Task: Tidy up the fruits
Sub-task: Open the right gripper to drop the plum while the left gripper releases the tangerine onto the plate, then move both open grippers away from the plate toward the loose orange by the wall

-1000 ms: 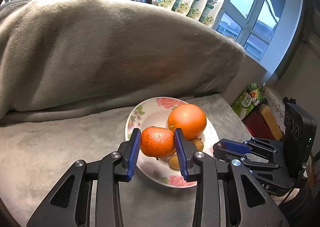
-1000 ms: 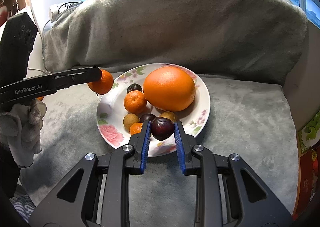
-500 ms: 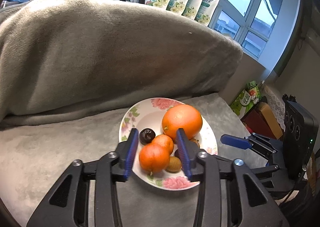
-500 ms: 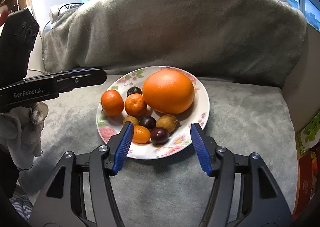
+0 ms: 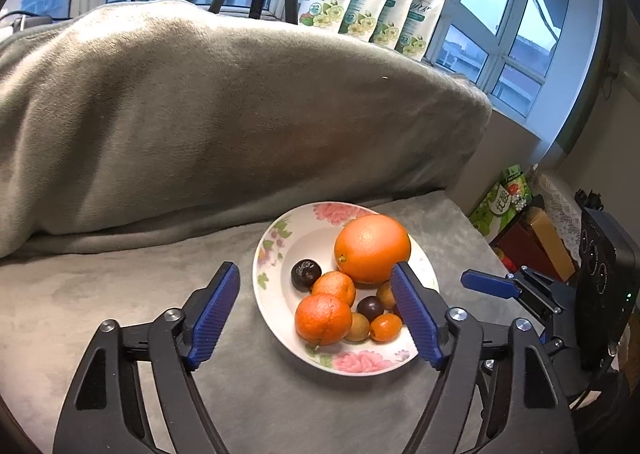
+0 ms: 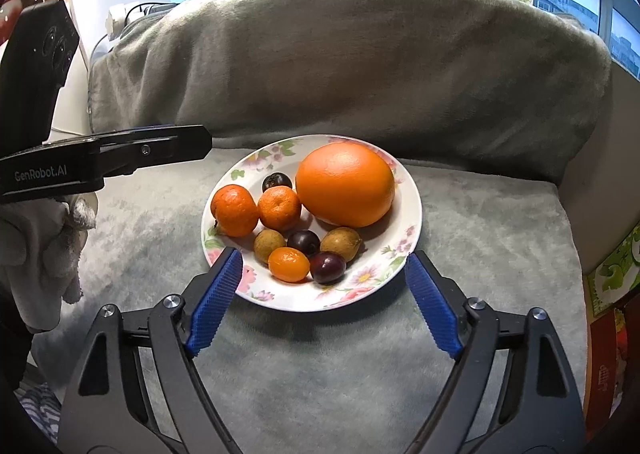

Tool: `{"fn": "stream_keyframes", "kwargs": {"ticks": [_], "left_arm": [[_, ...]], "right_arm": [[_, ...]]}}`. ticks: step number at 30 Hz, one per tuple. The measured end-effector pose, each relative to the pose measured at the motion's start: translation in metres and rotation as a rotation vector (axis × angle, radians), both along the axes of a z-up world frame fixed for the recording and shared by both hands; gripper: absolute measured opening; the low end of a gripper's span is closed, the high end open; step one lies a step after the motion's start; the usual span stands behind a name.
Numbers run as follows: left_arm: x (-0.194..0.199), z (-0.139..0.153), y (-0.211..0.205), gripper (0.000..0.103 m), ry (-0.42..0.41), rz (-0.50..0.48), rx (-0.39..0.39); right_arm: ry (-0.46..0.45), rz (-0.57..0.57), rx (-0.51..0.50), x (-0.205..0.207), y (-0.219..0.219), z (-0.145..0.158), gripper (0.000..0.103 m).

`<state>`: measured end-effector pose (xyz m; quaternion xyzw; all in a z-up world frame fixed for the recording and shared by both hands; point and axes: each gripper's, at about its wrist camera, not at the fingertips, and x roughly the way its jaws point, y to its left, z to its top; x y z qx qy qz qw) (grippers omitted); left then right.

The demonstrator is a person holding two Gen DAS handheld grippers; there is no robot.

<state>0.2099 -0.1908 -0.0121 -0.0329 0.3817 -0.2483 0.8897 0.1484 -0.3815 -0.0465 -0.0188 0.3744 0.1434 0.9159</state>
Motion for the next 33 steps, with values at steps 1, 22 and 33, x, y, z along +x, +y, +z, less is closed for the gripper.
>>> {"fn": "stream_keyframes", "kwargs": {"ticks": [1, 22, 33], "left_arm": [[-0.001, 0.0, 0.001, 0.08, -0.004, 0.003, 0.003], [-0.042, 0.029, 0.052, 0.08, -0.115, 0.087, 0.02], [-0.064, 0.044, 0.103, 0.08, -0.167, 0.181, 0.015]], "right_arm": [[-0.003, -0.003, -0.006, -0.001, 0.001, 0.0, 0.086], [-0.039, 0.012, -0.018, -0.014, 0.033, 0.019, 0.086], [-0.048, 0.084, -0.026, -0.009, 0.08, 0.026, 0.086]]}}
